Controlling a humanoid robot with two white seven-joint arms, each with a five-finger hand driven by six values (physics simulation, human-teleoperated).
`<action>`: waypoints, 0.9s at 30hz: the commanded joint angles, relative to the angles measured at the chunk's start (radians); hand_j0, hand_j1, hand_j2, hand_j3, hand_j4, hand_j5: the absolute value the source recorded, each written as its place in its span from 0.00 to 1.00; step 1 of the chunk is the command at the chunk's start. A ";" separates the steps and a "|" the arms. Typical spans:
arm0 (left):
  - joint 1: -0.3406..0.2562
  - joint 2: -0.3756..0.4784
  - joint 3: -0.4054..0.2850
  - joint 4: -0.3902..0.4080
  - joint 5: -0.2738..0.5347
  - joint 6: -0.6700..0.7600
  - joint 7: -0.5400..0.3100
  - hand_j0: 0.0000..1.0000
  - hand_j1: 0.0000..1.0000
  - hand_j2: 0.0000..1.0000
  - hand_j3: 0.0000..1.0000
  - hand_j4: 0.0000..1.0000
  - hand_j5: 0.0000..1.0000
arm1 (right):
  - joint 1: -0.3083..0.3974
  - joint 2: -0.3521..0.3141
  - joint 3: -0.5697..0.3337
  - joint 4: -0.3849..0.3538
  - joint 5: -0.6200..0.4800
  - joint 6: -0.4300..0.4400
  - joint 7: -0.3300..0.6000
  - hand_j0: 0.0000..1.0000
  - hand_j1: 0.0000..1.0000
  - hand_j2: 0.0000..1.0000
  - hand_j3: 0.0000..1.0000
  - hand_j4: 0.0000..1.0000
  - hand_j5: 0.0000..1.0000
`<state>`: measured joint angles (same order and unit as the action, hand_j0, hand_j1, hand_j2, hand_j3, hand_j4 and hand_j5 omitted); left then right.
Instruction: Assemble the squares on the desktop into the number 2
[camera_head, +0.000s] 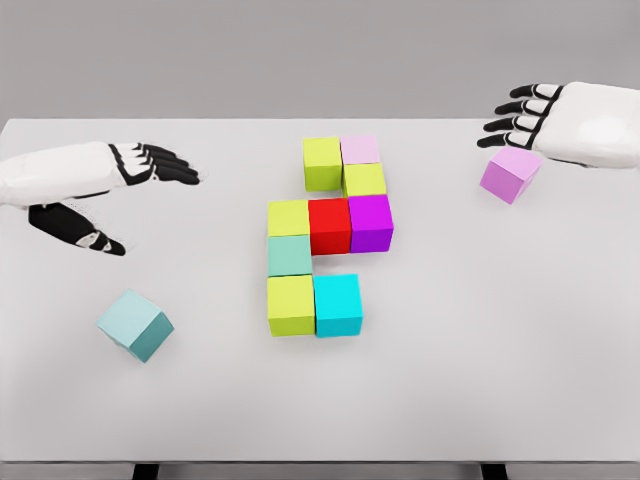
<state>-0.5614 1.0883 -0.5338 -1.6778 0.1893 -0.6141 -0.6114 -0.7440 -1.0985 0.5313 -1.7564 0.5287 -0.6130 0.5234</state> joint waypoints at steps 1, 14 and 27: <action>0.000 0.044 -0.009 0.006 0.007 0.003 0.000 1.00 1.00 1.00 1.00 1.00 1.00 | 0.000 0.000 -0.001 0.000 -0.003 0.002 -0.002 1.00 1.00 1.00 1.00 1.00 1.00; 0.218 0.117 -0.009 0.090 0.009 0.003 0.000 1.00 1.00 1.00 1.00 1.00 1.00 | -0.004 0.114 0.114 0.264 -0.079 0.002 0.087 1.00 1.00 1.00 1.00 1.00 1.00; 0.279 0.047 -0.011 0.079 -0.011 0.003 0.000 1.00 1.00 1.00 1.00 1.00 1.00 | -0.141 0.258 0.173 0.531 -0.093 0.002 0.087 1.00 1.00 1.00 1.00 1.00 1.00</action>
<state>-0.2824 1.1482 -0.5462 -1.5983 0.1781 -0.6133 -0.6111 -0.8943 -0.8638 0.6864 -1.2643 0.4372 -0.6128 0.6110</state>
